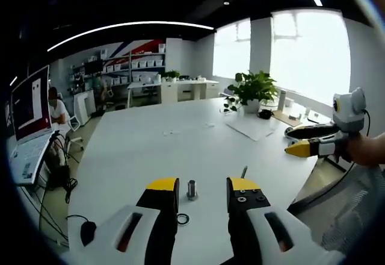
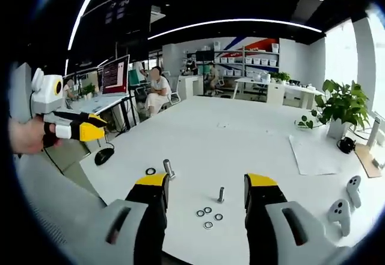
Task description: Place the washer onto the threaded stud by aligning its center hole with the stud, sliding it down to the base, and recovering from edge contact or off-axis alignment until the washer reaches the visible bottom stop.
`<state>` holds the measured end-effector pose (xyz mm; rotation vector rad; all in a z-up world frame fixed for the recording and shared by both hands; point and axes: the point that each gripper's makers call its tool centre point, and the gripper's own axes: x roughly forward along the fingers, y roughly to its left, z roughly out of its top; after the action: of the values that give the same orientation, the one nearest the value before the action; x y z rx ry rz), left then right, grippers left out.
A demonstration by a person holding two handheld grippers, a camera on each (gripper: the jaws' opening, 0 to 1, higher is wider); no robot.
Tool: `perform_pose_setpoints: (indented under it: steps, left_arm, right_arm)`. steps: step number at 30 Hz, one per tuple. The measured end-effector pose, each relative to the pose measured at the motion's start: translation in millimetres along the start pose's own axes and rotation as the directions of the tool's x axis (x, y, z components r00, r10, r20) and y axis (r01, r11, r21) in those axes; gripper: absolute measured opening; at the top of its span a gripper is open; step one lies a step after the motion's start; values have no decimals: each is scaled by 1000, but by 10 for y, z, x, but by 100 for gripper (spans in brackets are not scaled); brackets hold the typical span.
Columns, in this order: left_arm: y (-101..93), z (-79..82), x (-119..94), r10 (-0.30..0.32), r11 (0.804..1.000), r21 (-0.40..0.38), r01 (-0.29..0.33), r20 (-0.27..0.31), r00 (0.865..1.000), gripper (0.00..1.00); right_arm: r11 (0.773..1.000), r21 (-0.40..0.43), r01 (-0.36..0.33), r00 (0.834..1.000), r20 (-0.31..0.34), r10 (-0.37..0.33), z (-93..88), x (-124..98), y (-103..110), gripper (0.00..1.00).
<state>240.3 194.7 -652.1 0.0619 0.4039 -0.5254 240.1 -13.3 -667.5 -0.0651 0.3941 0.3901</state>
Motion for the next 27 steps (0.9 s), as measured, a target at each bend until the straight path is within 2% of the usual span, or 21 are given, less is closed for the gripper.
perform_pose_setpoints:
  steps: [14,18,22,27]
  left_arm:
    - [40,3,-16,7,1000,-24,-6,6,1000,30]
    - [53,4,-21,14,1000,-15,-14,5,1000,30]
    - [35,49,-42,1,999,-32,0,30,1000,30]
    - [39,28,-36,7,1000,-25,-6,20,1000,30]
  right_arm:
    - [999,-34,8,999,-30,-10,-71,18,5,53]
    - [1000,-22,8,999,-33,-8,-76,18,3,53]
    - [1000,-17,9,1000,-22,-9,-49,0,16,53]
    - [1000,-28,4,1000,-27,-5,-62,16,24,53]
